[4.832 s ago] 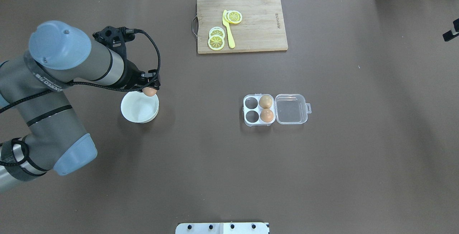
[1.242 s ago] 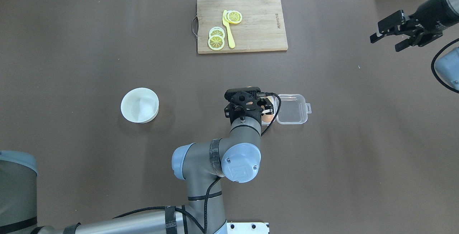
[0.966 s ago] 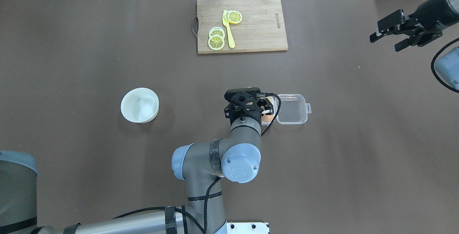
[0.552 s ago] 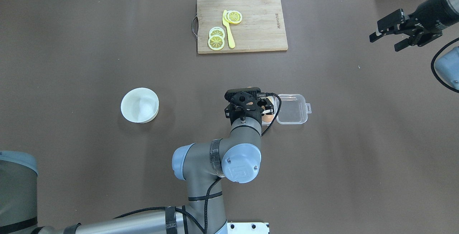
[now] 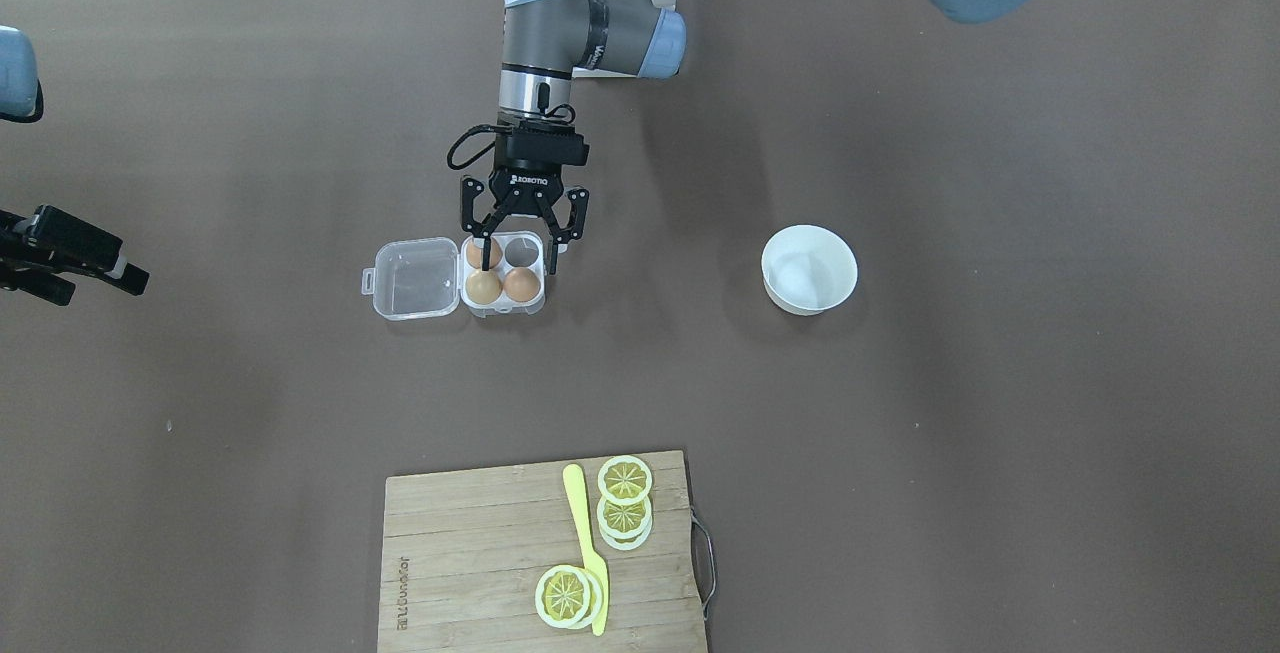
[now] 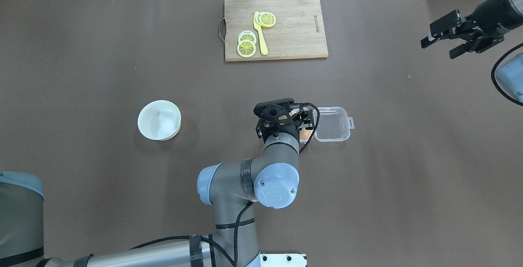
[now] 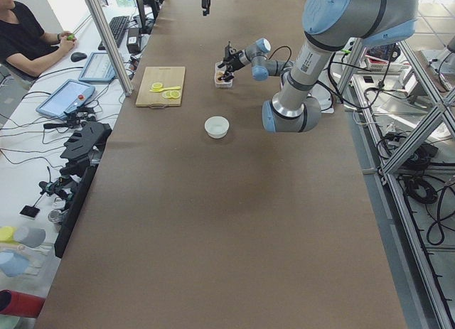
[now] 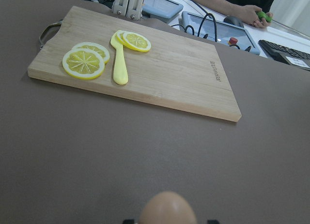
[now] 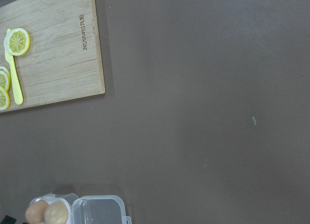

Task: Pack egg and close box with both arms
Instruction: 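Lower the egg into the empty slot with the left gripper while the right arm approaches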

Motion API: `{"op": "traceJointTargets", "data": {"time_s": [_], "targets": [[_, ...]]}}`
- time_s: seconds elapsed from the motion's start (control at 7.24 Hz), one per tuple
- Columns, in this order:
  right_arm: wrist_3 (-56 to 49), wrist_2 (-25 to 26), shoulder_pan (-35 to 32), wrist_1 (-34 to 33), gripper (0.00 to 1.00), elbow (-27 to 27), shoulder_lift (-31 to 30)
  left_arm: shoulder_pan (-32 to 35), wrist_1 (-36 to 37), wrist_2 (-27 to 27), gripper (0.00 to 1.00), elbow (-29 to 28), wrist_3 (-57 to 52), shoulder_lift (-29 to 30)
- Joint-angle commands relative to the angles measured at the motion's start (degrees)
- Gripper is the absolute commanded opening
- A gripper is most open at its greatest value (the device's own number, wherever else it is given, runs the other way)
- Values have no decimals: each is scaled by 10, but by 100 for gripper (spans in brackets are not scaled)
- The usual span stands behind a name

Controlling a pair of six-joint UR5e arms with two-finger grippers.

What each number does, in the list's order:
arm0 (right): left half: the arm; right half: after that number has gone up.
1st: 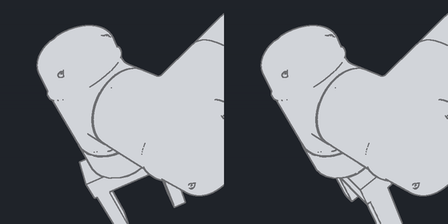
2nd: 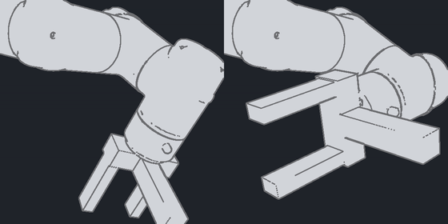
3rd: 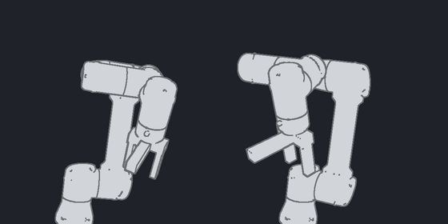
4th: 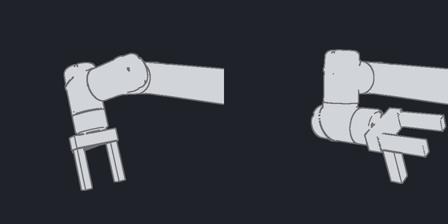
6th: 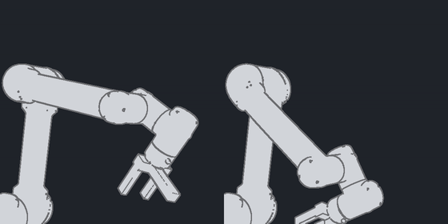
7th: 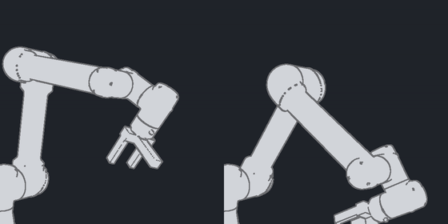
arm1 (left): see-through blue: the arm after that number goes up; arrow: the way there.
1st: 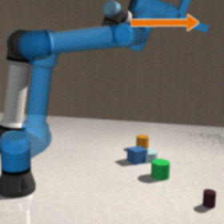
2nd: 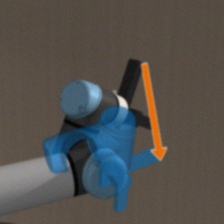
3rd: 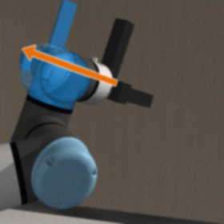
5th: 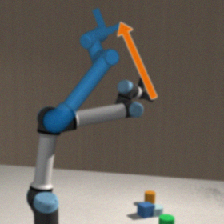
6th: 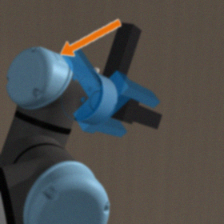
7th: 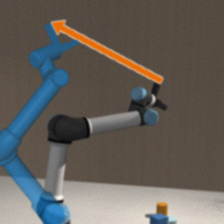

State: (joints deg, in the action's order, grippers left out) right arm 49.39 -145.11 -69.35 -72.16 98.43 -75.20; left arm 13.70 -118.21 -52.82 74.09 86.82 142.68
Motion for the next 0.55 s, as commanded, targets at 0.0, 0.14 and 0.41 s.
{"op": "traceJointTargets", "data": {"time_s": [0.0,0.14,0.41], "targets": [[1,0,0,0,100,0,1,1,-1,-1,92,4,1,1],[2,0,0,0,100,0,1,13,0,-5,94,22,-2,14],[40,27,34,1,100,-3,34,53,17,-78,97,47,-4,20]]}}
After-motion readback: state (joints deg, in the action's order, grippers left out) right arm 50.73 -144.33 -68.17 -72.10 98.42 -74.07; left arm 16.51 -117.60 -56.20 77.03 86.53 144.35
